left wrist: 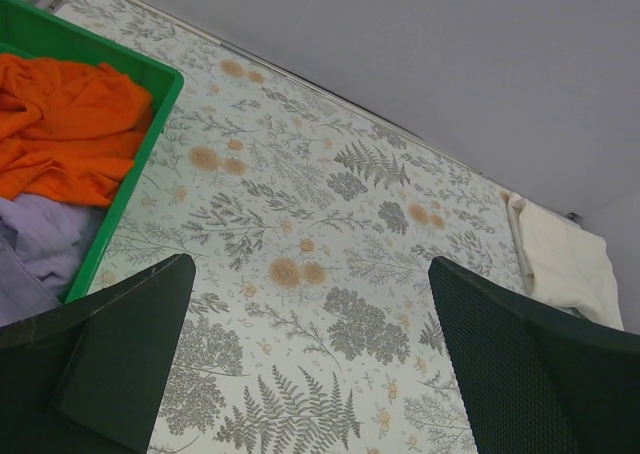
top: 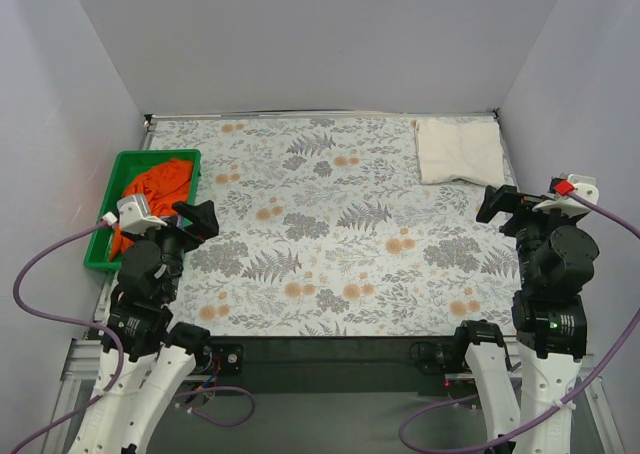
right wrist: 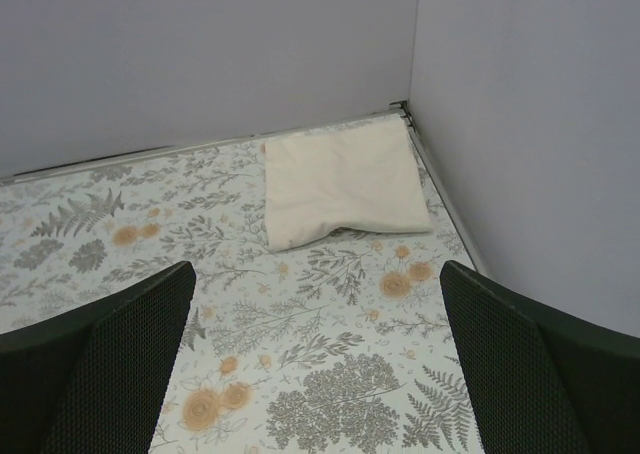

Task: Fold and stack the t-shirts
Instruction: Neatly place the folded tshirt to the corner

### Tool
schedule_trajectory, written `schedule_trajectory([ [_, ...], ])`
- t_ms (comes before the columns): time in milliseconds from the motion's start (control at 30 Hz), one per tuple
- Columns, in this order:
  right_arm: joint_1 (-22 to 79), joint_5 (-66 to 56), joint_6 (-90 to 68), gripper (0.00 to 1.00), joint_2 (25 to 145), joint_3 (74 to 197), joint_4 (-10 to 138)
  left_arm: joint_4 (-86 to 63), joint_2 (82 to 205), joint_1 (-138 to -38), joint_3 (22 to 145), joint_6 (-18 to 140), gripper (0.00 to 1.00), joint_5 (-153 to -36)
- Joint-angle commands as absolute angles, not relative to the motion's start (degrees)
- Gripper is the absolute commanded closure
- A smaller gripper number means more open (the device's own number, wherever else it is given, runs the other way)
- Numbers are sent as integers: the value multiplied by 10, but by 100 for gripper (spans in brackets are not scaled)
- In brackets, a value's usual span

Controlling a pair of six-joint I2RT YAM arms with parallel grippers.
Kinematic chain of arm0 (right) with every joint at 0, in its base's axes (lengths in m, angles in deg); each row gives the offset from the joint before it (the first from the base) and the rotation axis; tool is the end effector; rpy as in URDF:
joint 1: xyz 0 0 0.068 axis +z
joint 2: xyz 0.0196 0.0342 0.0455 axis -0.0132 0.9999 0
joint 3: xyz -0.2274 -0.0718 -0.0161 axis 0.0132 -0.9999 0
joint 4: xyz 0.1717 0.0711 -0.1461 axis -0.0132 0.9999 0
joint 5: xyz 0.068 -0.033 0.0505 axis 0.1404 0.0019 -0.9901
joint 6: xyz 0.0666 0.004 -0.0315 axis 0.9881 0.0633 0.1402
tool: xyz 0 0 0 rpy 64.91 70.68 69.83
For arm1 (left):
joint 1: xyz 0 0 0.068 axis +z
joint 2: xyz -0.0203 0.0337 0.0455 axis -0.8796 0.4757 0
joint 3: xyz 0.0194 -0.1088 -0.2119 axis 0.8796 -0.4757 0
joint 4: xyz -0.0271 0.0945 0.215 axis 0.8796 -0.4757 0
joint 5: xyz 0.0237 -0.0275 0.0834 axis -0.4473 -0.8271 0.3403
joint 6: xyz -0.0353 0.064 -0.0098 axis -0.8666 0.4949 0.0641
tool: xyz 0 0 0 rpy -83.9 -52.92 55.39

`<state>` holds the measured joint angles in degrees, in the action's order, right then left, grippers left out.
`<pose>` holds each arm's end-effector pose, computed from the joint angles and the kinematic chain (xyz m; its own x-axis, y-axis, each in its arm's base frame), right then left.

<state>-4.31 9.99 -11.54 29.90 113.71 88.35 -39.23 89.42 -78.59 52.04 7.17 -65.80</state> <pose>0.1122 -0.0145 0.3775 0.0820 0.1072 -0.9909 0.1766 0.9769 0.1203 0.1253 -0.0161 0.3111 0.0062 -0.8968 -0.4424 -0.1215 0.4385 -0.8905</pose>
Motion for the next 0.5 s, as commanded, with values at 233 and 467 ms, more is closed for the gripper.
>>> schedule_trajectory([
  [233, -25, 99, -149, 2, 314, 1123, 864, -314, 945, -786, 508, 54, 2, -674],
  [467, -24, 94, -156, 2, 320, 1121, 845, -262, 986, -786, 503, 67, 2, -685],
])
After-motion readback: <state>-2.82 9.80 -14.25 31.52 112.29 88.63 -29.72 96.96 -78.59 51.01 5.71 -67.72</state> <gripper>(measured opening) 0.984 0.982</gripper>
